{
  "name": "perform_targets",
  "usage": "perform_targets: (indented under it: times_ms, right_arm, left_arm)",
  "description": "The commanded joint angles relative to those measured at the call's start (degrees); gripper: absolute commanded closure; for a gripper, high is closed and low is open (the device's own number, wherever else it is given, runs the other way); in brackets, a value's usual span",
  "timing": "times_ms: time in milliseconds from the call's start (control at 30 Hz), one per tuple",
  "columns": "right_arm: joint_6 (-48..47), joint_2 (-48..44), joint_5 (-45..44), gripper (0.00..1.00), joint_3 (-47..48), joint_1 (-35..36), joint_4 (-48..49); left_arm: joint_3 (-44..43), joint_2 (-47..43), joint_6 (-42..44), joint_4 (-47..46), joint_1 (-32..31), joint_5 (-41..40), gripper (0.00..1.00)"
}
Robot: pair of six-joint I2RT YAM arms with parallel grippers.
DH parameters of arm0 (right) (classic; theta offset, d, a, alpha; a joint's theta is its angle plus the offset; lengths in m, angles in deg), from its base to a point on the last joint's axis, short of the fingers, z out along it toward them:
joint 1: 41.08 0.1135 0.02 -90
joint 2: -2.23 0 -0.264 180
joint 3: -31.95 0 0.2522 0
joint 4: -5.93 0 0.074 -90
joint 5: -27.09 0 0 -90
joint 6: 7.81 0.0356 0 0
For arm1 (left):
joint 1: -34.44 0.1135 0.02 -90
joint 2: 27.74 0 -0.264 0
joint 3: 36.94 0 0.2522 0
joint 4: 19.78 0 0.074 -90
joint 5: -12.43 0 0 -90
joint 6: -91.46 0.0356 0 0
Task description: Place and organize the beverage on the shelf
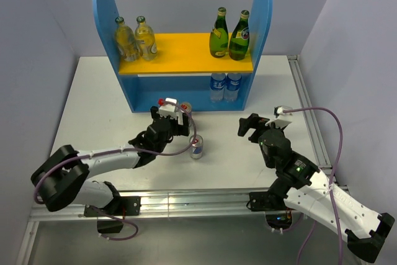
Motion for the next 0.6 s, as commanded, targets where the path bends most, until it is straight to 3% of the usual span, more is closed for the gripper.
perform_targets:
  times_ms: [0,333,567]
  right_arm:
    - [0.3,0.5,-1.2,0.03,-0.2,0.3,1.2]
    - [0.0,1.8,-0.2,0.03,0.0,0.4,2.1]
    - [-0.2,2.4,0.4,0.03,-0.1,0.3,2.6]
  left_arm:
    - [0.5,3.0,-0.1,-11.4,1.5,2.7,0.01]
    - [-0.6,15.4,1.1,-25.8,5.1,6.8,0.01]
    - [-4.2,22.4,1.7,-30.1,5.4,5.6,0.04]
